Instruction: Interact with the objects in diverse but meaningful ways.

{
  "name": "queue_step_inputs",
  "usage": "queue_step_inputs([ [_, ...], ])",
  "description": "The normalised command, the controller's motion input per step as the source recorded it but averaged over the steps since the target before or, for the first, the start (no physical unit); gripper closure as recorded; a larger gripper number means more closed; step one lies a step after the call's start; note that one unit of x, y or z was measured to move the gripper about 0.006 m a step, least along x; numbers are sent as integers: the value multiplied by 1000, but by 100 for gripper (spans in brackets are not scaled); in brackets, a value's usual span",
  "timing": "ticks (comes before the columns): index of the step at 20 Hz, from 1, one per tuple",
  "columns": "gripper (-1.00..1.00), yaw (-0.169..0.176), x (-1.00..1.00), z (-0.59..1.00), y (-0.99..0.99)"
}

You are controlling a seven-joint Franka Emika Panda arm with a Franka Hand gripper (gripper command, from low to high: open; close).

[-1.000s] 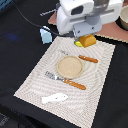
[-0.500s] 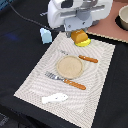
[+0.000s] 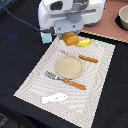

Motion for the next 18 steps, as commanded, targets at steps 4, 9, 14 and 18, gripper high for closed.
queue_step_inputs([
  [4, 100, -19, -899, -475, -304],
  [9, 100, -29, -934, -482, -321],
  [14, 100, -34, -975, -357, -343],
  [18, 100, -37, -976, -353, -359],
])
